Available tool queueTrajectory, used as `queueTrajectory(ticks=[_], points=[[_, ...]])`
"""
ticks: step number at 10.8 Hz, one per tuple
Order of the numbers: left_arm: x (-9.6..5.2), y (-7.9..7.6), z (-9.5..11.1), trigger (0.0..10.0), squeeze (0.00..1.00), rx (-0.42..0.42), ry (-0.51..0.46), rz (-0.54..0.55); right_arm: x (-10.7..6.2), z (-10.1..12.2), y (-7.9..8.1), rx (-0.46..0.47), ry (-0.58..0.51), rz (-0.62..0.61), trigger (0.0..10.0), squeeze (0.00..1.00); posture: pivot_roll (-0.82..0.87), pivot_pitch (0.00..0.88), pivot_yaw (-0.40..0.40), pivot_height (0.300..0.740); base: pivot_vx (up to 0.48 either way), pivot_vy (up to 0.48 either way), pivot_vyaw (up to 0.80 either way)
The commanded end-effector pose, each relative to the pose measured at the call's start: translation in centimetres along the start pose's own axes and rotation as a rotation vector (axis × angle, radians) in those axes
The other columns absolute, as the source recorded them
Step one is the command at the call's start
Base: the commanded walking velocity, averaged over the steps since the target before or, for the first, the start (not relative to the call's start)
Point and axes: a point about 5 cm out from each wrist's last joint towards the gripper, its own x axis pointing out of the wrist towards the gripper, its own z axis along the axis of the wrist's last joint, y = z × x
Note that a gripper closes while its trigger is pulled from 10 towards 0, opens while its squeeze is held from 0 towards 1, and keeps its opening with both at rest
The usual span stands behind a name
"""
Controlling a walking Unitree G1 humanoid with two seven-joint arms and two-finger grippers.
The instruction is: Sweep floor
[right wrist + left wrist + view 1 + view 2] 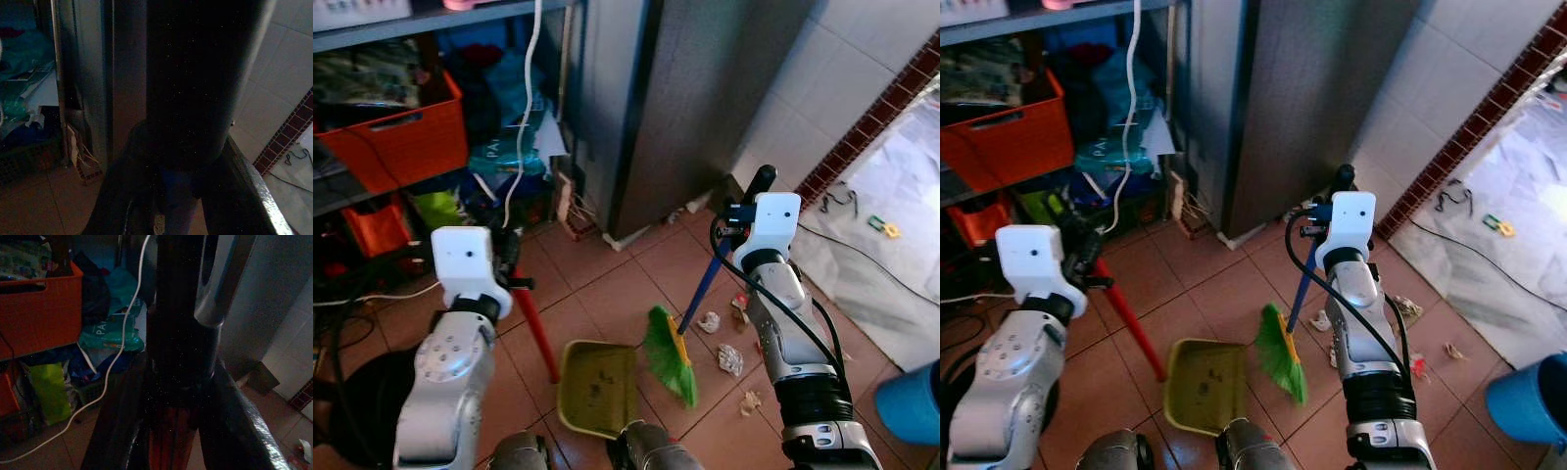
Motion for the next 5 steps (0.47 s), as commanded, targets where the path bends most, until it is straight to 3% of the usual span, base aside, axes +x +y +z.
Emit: queueTrajectory(ticks=[1, 5], points=[[-0.05, -0.37, 0.85, 10.0, 0.00, -0.012, -0.046, -0.013, -0.01, -0.05, -0.63, -0.013, 0.002, -0.026, 10.0, 0.00, 0.08, 0.118, -0.116, 0.740, -0.274, 0.000, -0.54], [-0.03, -0.49, 0.76, 10.0, 0.00, -0.016, -0.041, -0.020, -0.13, -0.37, -0.40, -0.015, 0.013, -0.011, 10.0, 0.00, 0.08, 0.110, -0.116, 0.740, -0.277, 0.000, 0.00]])
